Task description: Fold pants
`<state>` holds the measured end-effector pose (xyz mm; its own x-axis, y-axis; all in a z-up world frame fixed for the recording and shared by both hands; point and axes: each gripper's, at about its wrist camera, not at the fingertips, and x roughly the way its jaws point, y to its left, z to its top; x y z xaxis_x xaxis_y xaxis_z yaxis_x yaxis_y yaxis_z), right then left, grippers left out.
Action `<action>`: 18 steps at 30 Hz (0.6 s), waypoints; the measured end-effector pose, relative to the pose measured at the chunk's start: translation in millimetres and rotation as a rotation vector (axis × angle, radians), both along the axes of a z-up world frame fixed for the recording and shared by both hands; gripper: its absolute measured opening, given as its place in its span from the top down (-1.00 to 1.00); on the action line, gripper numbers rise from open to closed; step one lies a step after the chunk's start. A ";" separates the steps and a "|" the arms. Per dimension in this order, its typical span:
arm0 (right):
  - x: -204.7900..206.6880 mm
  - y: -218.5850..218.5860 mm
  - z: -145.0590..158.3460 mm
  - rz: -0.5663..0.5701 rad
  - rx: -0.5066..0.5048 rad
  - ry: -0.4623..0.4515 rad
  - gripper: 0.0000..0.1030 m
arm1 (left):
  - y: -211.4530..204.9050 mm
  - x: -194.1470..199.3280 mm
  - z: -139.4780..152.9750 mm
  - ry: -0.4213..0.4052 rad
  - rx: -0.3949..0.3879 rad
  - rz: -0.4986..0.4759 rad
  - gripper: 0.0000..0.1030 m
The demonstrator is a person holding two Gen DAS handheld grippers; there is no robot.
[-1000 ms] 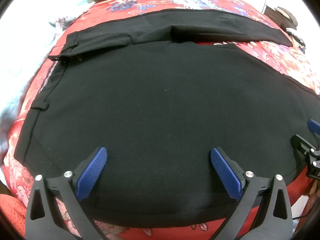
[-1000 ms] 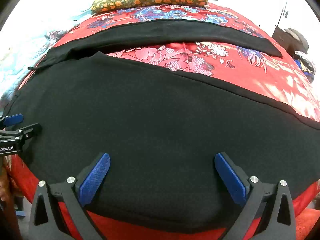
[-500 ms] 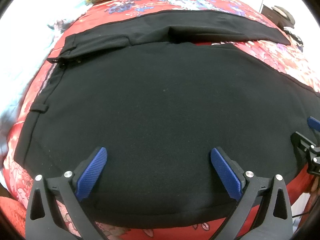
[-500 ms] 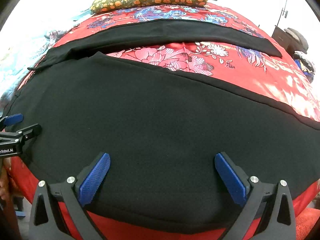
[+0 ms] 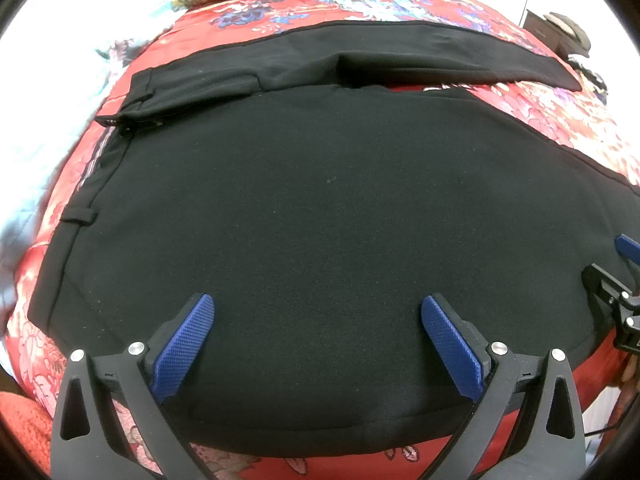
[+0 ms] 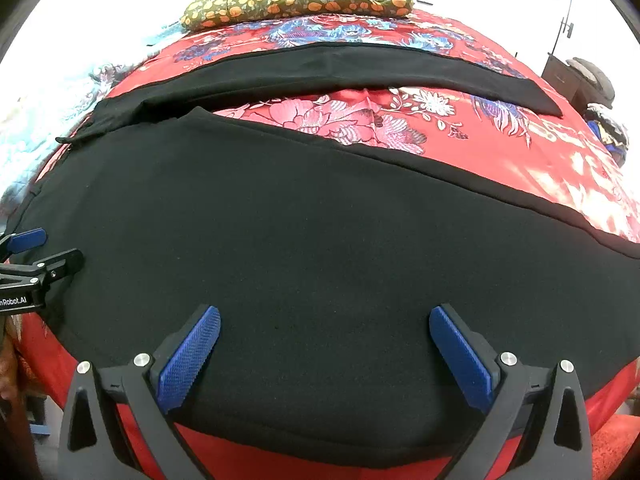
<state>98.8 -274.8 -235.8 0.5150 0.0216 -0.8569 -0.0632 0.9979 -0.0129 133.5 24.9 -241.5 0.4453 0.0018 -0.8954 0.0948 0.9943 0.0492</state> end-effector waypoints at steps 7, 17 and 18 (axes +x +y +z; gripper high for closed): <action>1.2 0.2 0.0 0.001 -0.003 0.008 -1.00 | -0.1 -0.1 0.0 0.000 0.000 0.000 -0.99; 3.4 -0.7 2.5 0.006 0.004 0.027 -1.00 | 1.9 2.2 4.6 0.003 -0.012 0.007 -0.99; 4.3 -1.2 3.4 0.004 0.006 0.036 -1.00 | 1.8 2.6 6.0 0.003 -0.015 0.009 -0.99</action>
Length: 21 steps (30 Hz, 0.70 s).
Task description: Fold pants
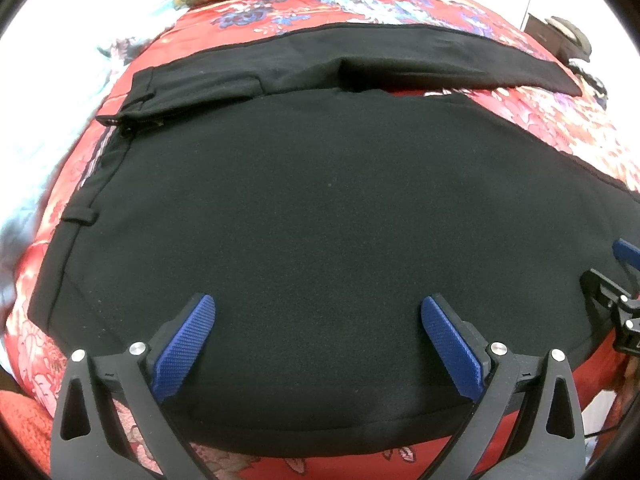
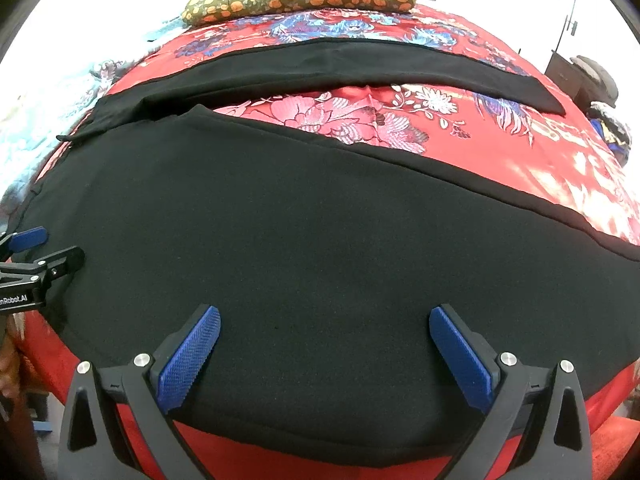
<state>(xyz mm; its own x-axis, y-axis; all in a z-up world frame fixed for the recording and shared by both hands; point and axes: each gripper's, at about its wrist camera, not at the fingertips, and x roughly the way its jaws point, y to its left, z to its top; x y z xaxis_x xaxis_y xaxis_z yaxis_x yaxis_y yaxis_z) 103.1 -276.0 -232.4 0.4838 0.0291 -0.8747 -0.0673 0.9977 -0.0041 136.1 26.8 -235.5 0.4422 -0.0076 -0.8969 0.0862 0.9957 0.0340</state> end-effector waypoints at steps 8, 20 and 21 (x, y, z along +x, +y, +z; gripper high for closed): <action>-10.1 -15.0 22.0 -0.040 -0.002 -0.006 -1.00 | -5.6 -4.7 23.9 -0.093 -0.052 -0.045 -0.99; -24.8 -111.4 15.2 -0.230 0.017 0.009 -1.00 | -6.5 3.7 2.3 -0.029 0.002 -0.032 -0.99; -23.9 -130.3 16.6 -0.271 0.034 0.005 -1.00 | -4.2 3.6 3.1 -0.032 0.006 -0.019 -0.99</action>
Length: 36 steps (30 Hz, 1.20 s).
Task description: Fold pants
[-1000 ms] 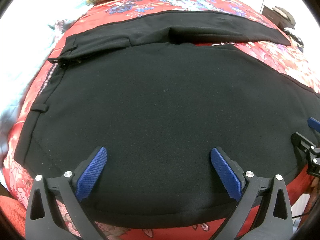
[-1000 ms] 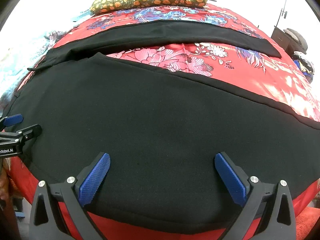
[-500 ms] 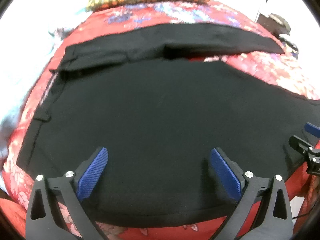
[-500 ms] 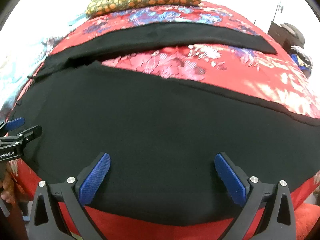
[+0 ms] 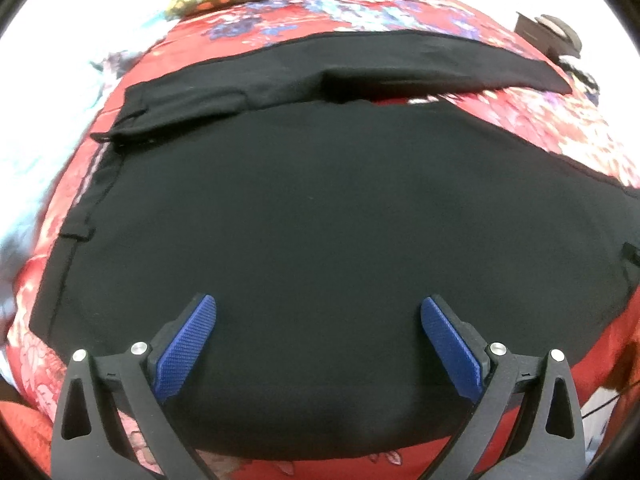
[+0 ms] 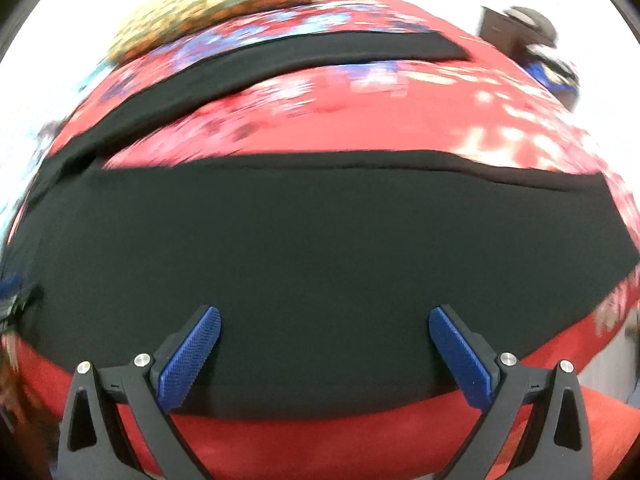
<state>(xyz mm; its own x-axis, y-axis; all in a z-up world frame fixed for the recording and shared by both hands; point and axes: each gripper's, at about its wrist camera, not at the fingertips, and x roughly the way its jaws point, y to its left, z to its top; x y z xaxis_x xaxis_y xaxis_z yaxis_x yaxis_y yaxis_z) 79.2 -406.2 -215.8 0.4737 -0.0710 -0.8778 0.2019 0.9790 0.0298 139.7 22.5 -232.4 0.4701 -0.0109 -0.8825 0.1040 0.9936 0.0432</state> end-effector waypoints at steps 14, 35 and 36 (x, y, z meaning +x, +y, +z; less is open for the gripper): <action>2.7 -254.1 10.1 -0.458 0.025 0.021 -1.00 | 17.6 -5.7 8.9 0.012 0.036 0.129 -0.99; 267.0 -215.6 98.5 -0.048 -0.023 -0.004 -0.98 | -27.6 148.6 -9.6 -0.099 0.016 0.163 -0.99; 284.1 -229.0 92.8 -0.053 -0.029 0.020 -0.87 | -30.9 144.9 -19.5 -0.132 0.082 0.155 -0.99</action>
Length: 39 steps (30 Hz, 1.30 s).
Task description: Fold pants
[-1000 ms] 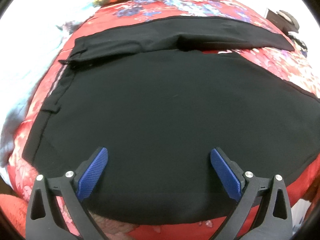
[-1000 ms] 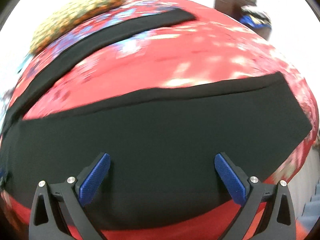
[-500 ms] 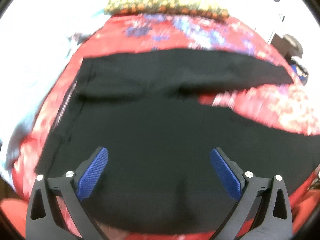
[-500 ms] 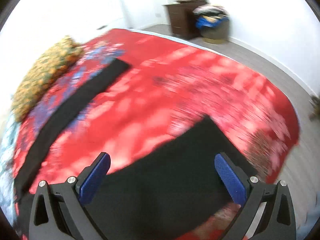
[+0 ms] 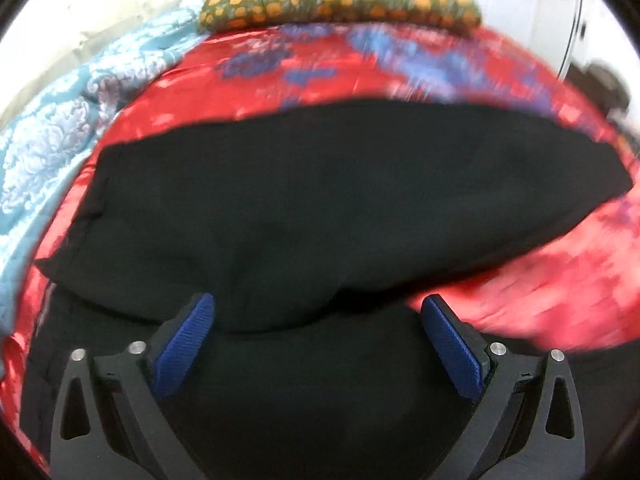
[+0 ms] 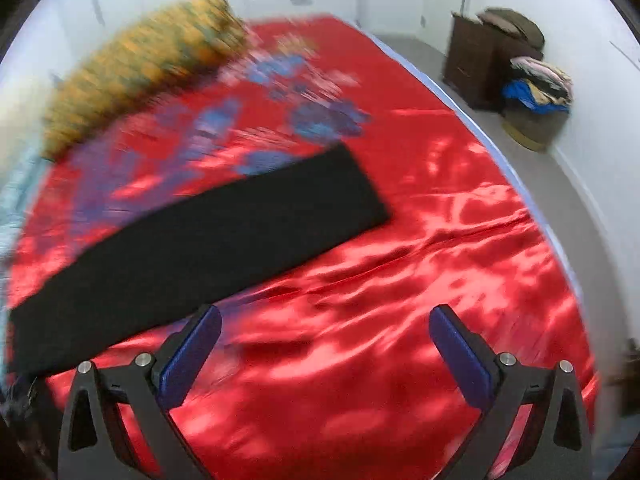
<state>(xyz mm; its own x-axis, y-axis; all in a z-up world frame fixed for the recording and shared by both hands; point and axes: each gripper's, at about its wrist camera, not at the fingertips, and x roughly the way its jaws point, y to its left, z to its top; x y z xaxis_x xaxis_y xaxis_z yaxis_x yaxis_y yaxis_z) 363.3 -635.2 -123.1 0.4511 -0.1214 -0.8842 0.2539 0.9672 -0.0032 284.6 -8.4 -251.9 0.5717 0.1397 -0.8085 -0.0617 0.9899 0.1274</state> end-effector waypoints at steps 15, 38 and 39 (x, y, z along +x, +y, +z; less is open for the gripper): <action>188.7 -52.6 -90.8 0.088 0.063 0.034 0.40 | -3.5 -11.9 -7.9 -0.086 0.039 -0.015 -0.99; -298.7 64.8 -8.4 0.124 -0.039 -0.038 -0.18 | 17.5 -45.9 56.2 0.075 -0.081 -0.051 -0.98; -308.7 74.3 7.4 0.110 -0.054 -0.097 -0.36 | 21.5 -56.2 63.5 0.071 -0.099 -0.055 -0.99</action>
<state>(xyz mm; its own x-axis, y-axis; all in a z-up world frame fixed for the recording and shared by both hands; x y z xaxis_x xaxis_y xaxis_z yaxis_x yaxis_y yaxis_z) 54.6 -560.9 -115.7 0.5474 -0.1127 -0.8292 0.1479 0.9883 -0.0367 228.4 13.1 -188.4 0.5176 0.0276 -0.8552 -0.0013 0.9995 0.0315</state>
